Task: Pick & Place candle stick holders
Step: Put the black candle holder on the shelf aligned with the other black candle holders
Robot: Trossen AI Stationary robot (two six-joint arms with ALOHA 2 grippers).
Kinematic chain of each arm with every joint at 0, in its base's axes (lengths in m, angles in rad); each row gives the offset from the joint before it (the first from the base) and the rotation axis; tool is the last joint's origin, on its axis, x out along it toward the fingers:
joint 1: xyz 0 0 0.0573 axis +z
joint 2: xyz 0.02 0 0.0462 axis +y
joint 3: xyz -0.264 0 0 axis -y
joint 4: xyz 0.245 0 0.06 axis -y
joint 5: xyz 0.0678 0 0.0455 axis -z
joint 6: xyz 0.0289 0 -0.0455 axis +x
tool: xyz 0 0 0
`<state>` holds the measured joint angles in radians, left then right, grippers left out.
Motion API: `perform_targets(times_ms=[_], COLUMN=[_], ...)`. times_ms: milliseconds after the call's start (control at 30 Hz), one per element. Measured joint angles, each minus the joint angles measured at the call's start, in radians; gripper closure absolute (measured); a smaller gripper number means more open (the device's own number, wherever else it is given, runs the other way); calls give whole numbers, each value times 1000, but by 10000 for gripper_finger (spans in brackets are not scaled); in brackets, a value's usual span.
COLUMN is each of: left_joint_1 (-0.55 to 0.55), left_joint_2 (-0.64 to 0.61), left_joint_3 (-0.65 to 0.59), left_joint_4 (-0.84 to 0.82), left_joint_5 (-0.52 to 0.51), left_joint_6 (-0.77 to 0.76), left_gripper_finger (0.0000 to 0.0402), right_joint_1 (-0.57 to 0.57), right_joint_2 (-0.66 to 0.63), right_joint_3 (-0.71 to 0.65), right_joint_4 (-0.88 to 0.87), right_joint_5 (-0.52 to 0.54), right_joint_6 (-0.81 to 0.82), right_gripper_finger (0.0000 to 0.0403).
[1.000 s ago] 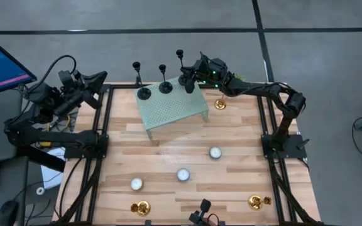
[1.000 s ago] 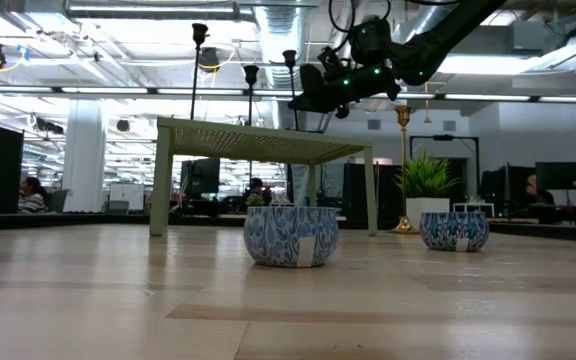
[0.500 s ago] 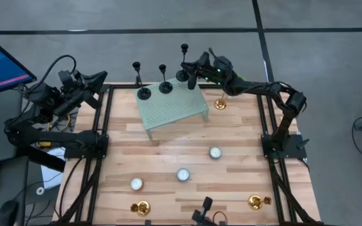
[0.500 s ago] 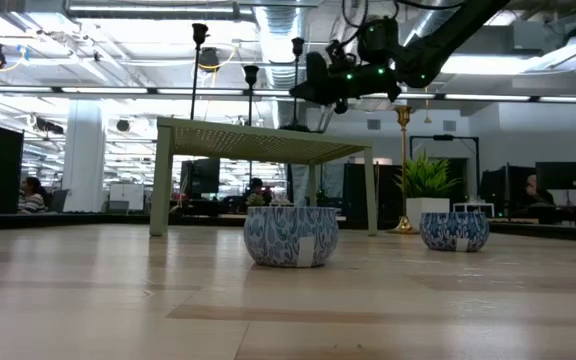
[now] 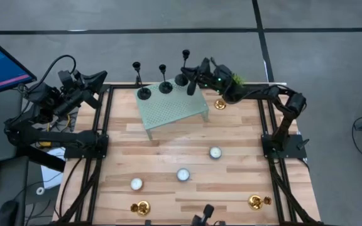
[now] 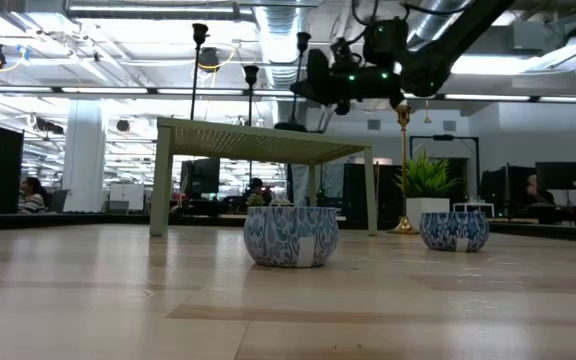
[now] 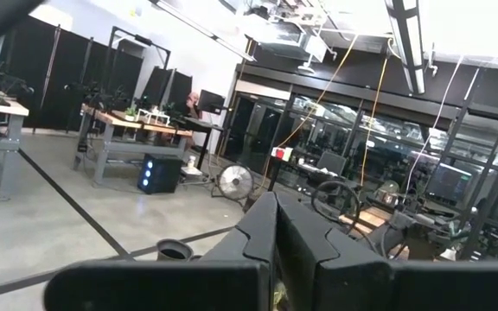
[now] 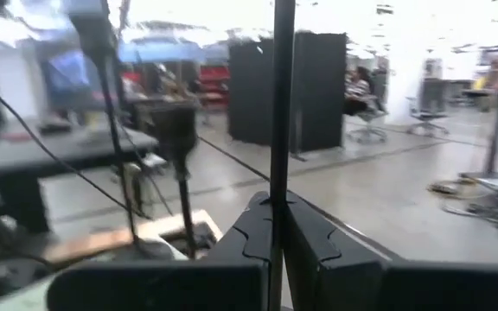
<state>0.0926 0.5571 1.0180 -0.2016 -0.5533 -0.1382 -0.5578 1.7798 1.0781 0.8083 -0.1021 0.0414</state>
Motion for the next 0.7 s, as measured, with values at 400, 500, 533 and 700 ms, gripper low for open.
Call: perform_targets(times_ms=[400, 500, 533, 700], left_joint_1=[0, 0, 0, 0], left_joint_2=[0, 0, 0, 0], left_joint_3=[0, 0, 0, 0], left_joint_4=[0, 1, 1, 1], left_joint_5=[0, 0, 0, 0], left_joint_6=[0, 0, 0, 0], left_gripper_finger=[392, 392, 392, 392], right_joint_1=[72, 72, 72, 66], right_joint_2=[8, 9, 9, 9], right_joint_3=[13, 13, 13, 13], right_joint_4=[-93, -100, -96, -78], right_joint_5=[225, 261, 275, 288], right_joint_6=[-89, -90, -95, -94], right_gripper_finger=[403, 403, 403, 403])
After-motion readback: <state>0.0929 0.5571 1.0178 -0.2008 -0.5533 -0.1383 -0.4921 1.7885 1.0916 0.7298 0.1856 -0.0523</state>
